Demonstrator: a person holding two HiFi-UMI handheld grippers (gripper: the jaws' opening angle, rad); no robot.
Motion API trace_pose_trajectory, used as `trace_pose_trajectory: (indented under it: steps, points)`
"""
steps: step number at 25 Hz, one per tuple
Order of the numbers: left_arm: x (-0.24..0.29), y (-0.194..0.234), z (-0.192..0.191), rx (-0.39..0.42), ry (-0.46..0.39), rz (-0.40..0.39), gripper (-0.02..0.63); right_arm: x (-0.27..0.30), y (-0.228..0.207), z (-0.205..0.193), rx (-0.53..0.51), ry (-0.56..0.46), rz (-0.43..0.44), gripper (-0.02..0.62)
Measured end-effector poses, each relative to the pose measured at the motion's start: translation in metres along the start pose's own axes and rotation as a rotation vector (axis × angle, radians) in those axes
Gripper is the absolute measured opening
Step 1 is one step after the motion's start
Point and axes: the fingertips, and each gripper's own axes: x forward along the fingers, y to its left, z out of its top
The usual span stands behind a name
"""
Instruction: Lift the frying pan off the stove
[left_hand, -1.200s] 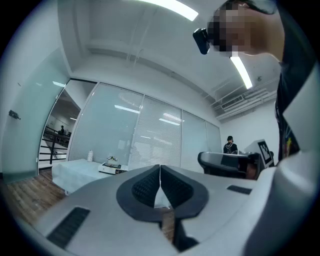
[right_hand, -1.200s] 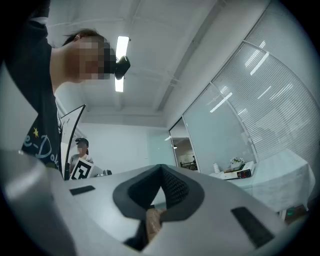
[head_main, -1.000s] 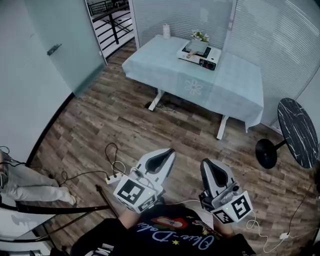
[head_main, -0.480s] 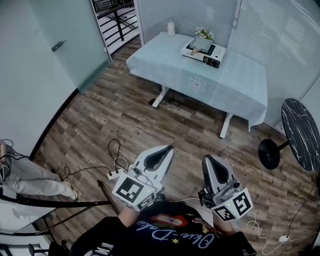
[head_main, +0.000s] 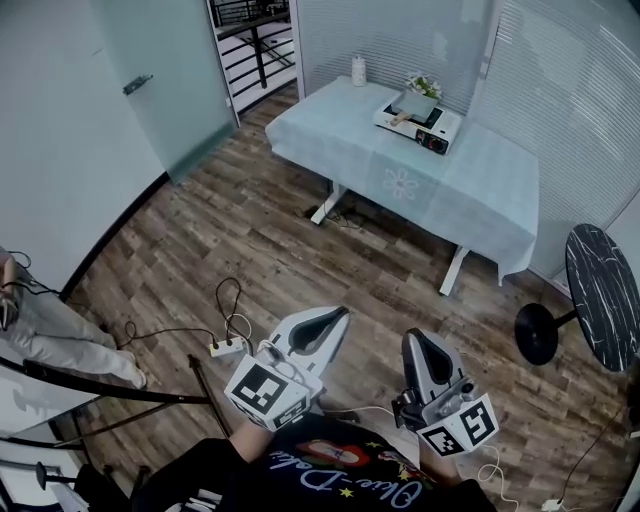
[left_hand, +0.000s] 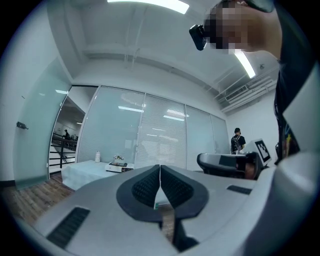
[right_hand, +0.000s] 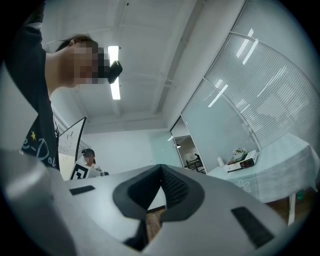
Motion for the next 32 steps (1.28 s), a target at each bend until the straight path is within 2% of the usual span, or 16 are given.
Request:
trace_pose_trajectory:
  steps: [6, 11, 16, 20, 26, 32]
  points:
    - [-0.007, -0.007, -0.007, 0.020, 0.031, 0.057, 0.006, -0.006, -0.004, 0.000, 0.029, -0.015, 0.040, 0.000]
    - [-0.007, -0.004, 0.007, 0.019, -0.013, 0.069, 0.006, -0.002, 0.003, 0.009, 0.002, -0.015, 0.055, 0.000]
    - [0.002, 0.008, 0.012, 0.004, -0.057, 0.039, 0.006, 0.010, 0.000, 0.009, -0.032, 0.015, 0.037, 0.000]
    - [-0.001, 0.039, 0.014, -0.034, -0.086, 0.046, 0.006, 0.037, 0.002, 0.010, -0.084, 0.021, 0.030, 0.000]
    - [0.026, 0.094, 0.008, -0.054, -0.088, 0.036, 0.006, 0.086, -0.025, -0.010, -0.036, 0.062, -0.017, 0.000]
    - [0.044, 0.154, 0.015, -0.046, -0.102, 0.008, 0.006, 0.147, -0.040, -0.017, -0.063, 0.062, -0.051, 0.000]
